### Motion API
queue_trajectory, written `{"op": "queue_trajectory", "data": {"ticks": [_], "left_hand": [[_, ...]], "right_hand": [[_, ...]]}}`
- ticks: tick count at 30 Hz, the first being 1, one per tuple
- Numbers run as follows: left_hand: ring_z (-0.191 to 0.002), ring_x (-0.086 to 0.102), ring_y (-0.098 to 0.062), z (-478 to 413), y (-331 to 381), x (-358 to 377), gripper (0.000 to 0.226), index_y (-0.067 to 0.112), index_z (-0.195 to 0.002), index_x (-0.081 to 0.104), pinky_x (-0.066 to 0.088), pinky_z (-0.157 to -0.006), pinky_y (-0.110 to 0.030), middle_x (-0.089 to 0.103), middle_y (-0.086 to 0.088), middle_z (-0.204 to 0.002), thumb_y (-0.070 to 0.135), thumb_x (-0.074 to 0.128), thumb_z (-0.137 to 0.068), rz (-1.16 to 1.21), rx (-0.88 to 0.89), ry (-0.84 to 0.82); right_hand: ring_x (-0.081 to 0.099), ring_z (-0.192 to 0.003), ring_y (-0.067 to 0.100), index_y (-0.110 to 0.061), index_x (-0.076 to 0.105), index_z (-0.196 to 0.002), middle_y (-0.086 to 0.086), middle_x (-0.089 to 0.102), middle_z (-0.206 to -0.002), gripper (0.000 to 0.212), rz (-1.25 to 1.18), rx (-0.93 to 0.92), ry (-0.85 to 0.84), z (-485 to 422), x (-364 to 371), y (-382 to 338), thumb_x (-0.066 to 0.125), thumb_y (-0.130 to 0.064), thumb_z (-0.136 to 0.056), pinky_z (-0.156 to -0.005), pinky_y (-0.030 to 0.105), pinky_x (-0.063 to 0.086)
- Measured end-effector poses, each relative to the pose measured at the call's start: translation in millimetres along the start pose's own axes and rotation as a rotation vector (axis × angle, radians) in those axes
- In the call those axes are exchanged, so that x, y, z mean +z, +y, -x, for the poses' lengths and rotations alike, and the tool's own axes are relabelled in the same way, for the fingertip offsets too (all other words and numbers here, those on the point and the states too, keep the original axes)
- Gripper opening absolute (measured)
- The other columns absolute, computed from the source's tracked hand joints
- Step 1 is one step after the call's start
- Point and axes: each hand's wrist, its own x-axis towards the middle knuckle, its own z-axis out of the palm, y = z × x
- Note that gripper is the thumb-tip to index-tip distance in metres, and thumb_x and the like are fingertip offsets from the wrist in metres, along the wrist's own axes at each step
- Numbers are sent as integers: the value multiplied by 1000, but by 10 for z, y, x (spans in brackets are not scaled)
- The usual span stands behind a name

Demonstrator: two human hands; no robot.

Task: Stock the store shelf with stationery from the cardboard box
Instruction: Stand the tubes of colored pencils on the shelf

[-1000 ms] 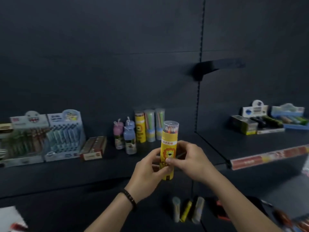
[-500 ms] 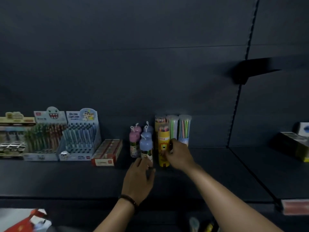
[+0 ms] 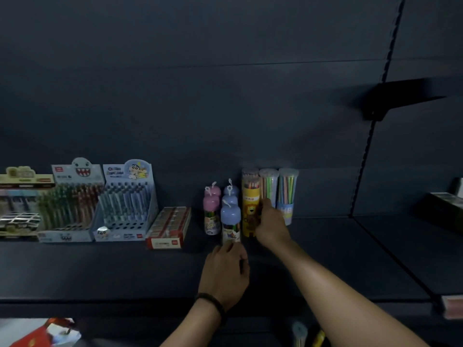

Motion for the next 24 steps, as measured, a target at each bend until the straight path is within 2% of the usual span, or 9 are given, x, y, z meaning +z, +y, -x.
{"op": "queue_trajectory", "data": {"ticks": [3, 11, 15, 17, 19, 21, 24], "left_hand": [[-82, 50, -9, 0, -8, 5, 4, 34, -90, 49, 51, -72, -34, 55, 13, -91, 32, 51, -93, -7, 0, 0], [-82, 49, -11, 16, -5, -29, 8, 33, -89, 47, 48, -70, -33, 55, 11, -90, 30, 53, -93, 12, 11, -6], [-80, 50, -11, 25, 4, -51, 13, 34, -87, 45, 47, -69, -32, 53, 12, -85, 29, 55, -93, 27, 32, -12], [-80, 51, -13, 49, 34, -80, 14, 34, -88, 47, 48, -70, -34, 53, 11, -85, 27, 57, -93, 34, 70, -29], [-83, 54, -17, 119, 159, -113, 11, 34, -91, 50, 47, -72, -36, 55, 10, -88, 25, 58, -91, 16, 181, -44], [-87, 54, -20, 281, 413, -121, 8, 32, -94, 55, 46, -75, -37, 58, 9, -92, 26, 58, -90, -7, 374, -48], [-88, 54, -22, 742, 921, -43, 6, 29, -95, 58, 47, -77, -38, 60, 8, -92, 31, 52, -94, 20, 629, -124]], "right_hand": [[63, -98, 24, -20, 45, -125, 6, 64, -107, 39, 9, 9, 16, -22, 39, -35, 58, 1, -95, -77, 40, 56], [63, -103, 25, -16, 46, -127, 7, 63, -111, 35, -11, 49, 7, 109, -22, -89, 55, 0, -97, -80, 39, 55], [64, -107, 20, -19, 52, -134, 2, 65, -117, 34, -80, 82, 57, 535, -244, -54, 63, -19, -102, -88, 36, 56], [67, -104, 16, -24, 59, -128, -4, 69, -113, 29, -52, 100, 113, 837, -397, 20, 67, -29, -101, -88, 34, 58], [68, -95, 12, -28, 65, -115, -9, 70, -102, 17, -2, 127, 178, 1237, -558, 126, 70, -31, -98, -82, 29, 56], [65, -92, 9, -31, 67, -107, -11, 69, -99, 10, 85, 147, 240, 1738, -734, 258, 69, -30, -97, -81, 26, 54], [62, -89, 10, -35, 63, -100, -16, 64, -96, 6, 266, 273, 230, 2643, -956, 521, 65, -31, -96, -80, 33, 55]]}}
